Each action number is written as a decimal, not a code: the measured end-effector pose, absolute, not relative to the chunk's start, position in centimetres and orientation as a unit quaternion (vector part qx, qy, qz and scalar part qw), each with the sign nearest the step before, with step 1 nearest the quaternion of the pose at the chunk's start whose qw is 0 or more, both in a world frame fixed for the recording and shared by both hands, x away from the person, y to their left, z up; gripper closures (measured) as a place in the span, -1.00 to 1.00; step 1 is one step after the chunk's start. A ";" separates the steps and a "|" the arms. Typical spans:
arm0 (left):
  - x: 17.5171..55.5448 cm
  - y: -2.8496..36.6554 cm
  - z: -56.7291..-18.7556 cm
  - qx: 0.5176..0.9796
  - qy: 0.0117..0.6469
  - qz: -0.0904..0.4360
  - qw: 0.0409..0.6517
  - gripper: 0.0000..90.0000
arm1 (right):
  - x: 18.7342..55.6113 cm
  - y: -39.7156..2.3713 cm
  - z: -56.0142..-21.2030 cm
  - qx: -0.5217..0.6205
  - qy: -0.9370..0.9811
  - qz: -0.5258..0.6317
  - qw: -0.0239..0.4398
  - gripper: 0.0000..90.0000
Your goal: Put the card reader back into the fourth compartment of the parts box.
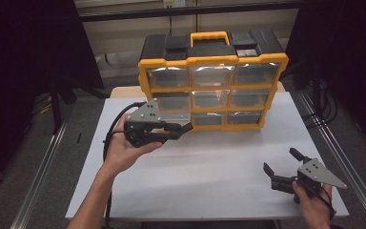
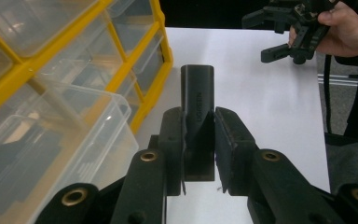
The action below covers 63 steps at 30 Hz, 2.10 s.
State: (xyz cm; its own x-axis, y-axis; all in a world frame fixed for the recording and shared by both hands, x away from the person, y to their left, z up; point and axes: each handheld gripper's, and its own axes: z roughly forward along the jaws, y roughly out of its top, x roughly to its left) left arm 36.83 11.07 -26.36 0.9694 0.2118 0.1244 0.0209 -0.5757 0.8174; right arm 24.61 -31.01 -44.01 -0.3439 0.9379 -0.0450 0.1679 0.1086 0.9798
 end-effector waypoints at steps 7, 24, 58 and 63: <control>37.3 11.6 -25.4 0.881 0.070 0.113 0.455 0.64 | 24.6 -31.0 -44.0 0.430 0.642 0.511 0.377 -1.00; 38.6 12.5 -23.8 0.882 0.079 0.127 0.447 0.64 | 24.6 -31.0 -44.0 0.430 0.642 0.511 0.376 -1.00; 42.4 13.5 -21.5 0.885 0.117 0.148 0.425 0.64 | 24.7 -31.0 -44.0 0.430 0.641 0.512 0.377 -1.00; 43.0 13.2 -21.5 0.890 0.123 0.147 0.414 0.64 | 24.6 -31.0 -44.0 0.430 0.641 0.513 0.377 -1.00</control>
State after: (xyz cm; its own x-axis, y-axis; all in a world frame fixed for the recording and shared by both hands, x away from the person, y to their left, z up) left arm 43.04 13.25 -21.51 0.9263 0.3407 0.1606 0.0966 -0.6269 0.7731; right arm 24.61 -30.97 -43.96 -0.3472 0.9368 -0.0421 0.1644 0.1050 0.9808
